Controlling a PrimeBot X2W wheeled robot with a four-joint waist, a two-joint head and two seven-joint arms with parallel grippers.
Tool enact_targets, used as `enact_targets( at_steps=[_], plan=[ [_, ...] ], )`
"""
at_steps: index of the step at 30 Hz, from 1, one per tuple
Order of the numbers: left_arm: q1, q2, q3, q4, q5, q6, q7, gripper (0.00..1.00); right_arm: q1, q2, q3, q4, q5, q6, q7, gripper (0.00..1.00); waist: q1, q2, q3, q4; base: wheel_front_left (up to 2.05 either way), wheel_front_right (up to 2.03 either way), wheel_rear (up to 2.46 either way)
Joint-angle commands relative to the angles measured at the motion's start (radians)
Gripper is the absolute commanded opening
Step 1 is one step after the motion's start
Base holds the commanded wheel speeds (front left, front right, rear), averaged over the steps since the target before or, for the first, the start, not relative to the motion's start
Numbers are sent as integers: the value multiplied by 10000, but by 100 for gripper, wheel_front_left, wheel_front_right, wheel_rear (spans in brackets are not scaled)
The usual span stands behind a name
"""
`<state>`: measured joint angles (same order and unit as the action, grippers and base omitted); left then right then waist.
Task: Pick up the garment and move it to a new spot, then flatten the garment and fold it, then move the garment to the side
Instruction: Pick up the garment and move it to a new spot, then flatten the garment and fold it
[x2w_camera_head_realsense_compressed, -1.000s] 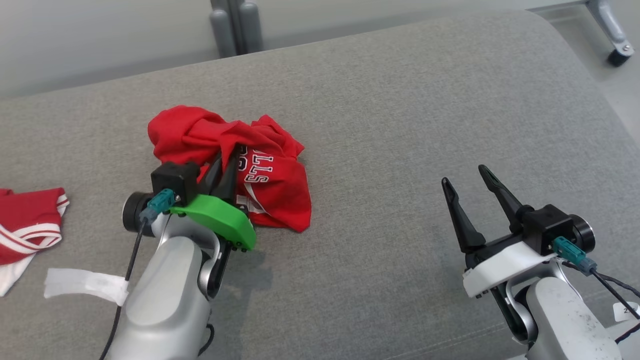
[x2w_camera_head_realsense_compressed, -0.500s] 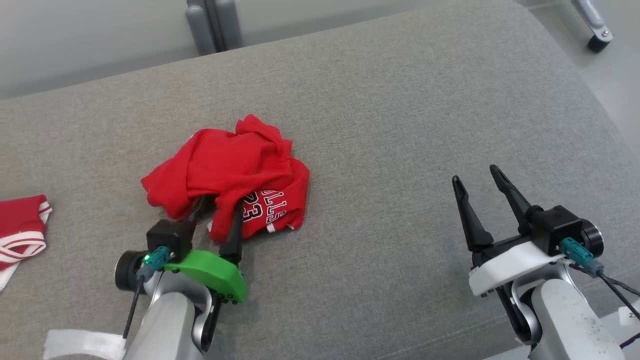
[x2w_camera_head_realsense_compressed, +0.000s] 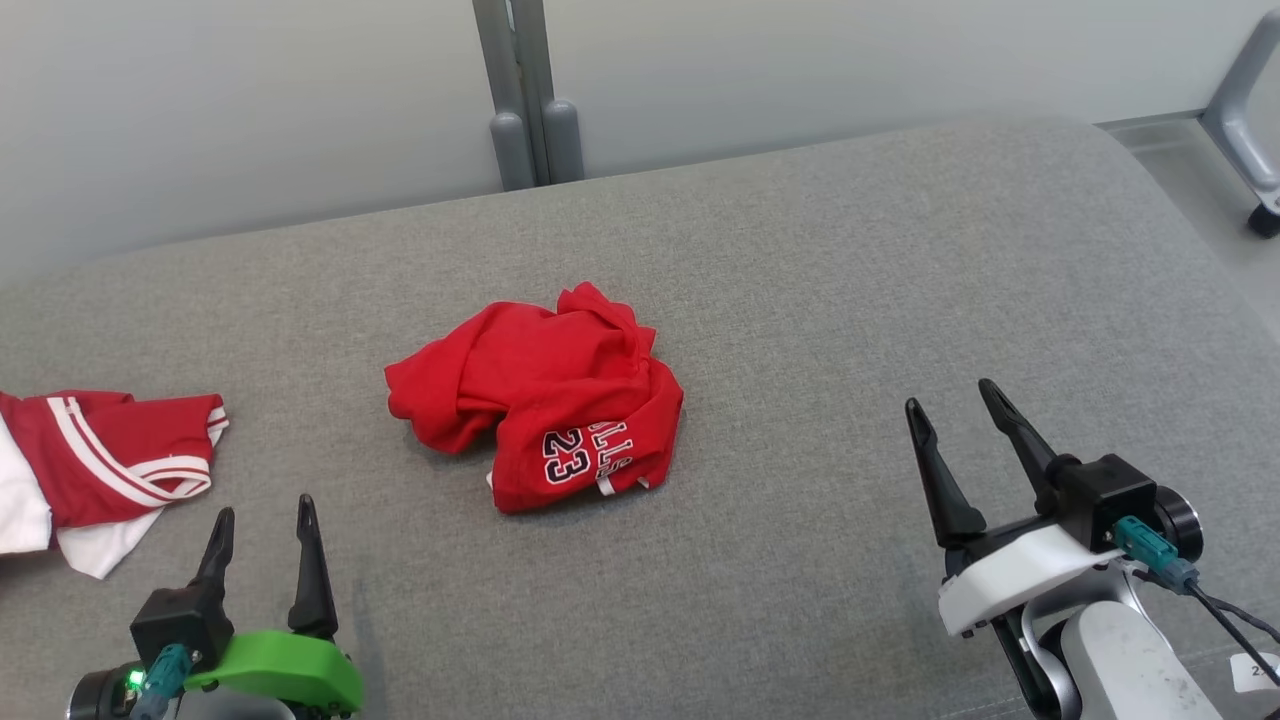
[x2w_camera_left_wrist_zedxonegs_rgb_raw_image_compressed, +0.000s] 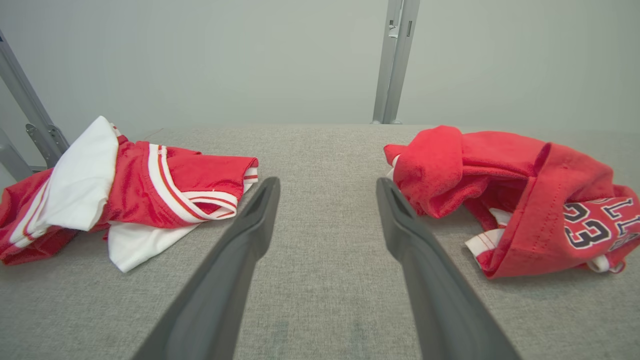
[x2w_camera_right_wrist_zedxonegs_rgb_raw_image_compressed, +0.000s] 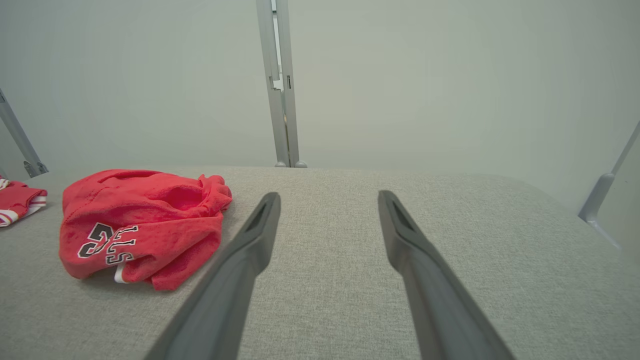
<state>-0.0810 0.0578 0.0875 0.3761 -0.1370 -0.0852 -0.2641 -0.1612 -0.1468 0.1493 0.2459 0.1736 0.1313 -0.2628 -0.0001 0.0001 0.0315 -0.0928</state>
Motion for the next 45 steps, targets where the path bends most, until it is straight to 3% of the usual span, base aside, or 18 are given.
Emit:
enact_targets(
  at_steps=[1, 7, 17, 22, 29, 36, 45],
  plan=[
    [203, 11, 76, -111, 73, -17, -4, 100, 185, -14, -9, 34, -53, -10, -31, 100, 1, -1, -260, 165, 0, 0, 0],
    [901, -59, 521, -780, 199, 145, -5, 100, 580, -44, -85, 137, -68, -10, -31, 100, 1, -1, -468, 158, 0, 0, 0],
    [1249, -61, 183, -988, 8, 281, -4, 100, 924, -23, -148, 160, -108, -10, -31, 100, 1, -1, -575, 367, 0, 0, 0],
    [994, -63, -129, -1023, 21, 184, -5, 100, 564, -151, 589, 220, 4, -10, -31, 100, 1, -1, -382, 692, 0, 0, 0],
    [669, -59, -1118, -979, -149, 52, -5, 100, -391, -211, 1971, 694, 341, -10, -31, 100, 1, -1, 34, 1853, 0, 0, 0],
    [298, -56, -2080, -893, -265, 17, -5, 100, -1655, -430, 2683, 1598, 361, -10, -31, 100, 1, -1, 638, 3288, 0, 0, 0],
    [298, -61, -2692, -919, -661, 228, -4, 100, -3140, -832, 3661, 3825, 215, -10, -31, 100, 1, -1, 1028, 4784, 0, 0, 0]
  ],
)
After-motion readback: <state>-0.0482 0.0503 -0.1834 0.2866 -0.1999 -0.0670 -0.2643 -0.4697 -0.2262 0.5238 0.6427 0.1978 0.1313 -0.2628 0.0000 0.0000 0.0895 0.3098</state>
